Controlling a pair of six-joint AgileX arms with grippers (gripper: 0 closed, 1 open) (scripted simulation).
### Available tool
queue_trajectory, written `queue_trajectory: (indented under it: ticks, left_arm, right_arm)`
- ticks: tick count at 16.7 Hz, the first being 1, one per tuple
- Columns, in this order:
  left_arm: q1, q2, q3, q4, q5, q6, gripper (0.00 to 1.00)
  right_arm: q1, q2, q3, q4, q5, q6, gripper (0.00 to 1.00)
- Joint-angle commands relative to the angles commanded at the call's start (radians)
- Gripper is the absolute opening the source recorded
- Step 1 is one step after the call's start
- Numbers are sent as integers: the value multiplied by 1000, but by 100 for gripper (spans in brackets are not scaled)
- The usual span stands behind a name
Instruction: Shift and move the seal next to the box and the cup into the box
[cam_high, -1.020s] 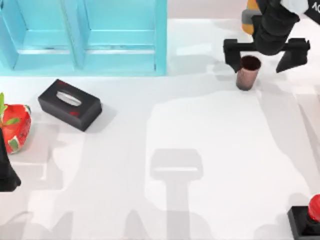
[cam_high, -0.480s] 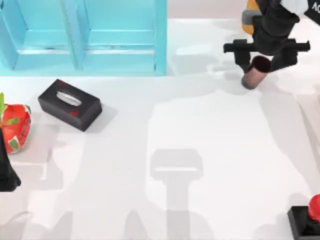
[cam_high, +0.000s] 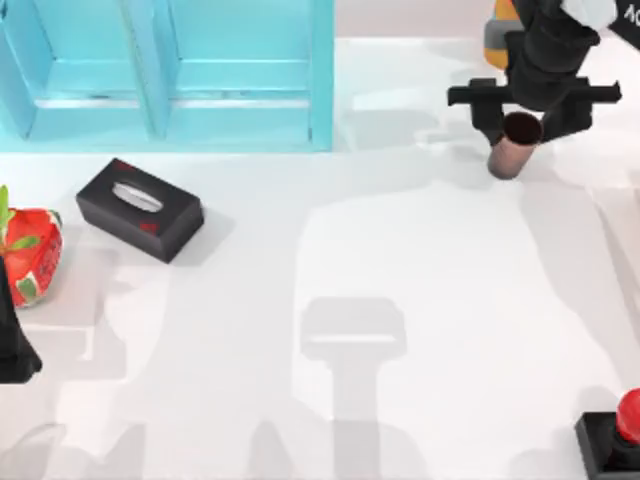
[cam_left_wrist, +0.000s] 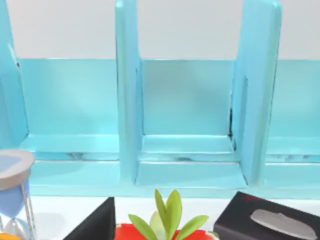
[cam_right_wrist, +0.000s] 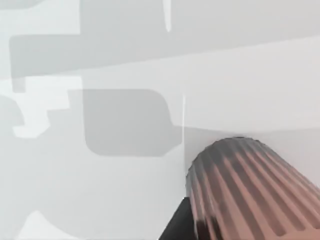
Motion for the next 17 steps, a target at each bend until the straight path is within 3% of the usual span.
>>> queue_trajectory:
  ticks: [9, 17]
  left_arm:
    - [0, 0, 0, 0, 0, 0, 100]
    - [0, 0, 0, 0, 0, 0, 100]
  right_arm:
    - [-19, 19, 39, -39, -4, -20, 0]
    - [-134, 79, 478, -378, -26, -134, 0]
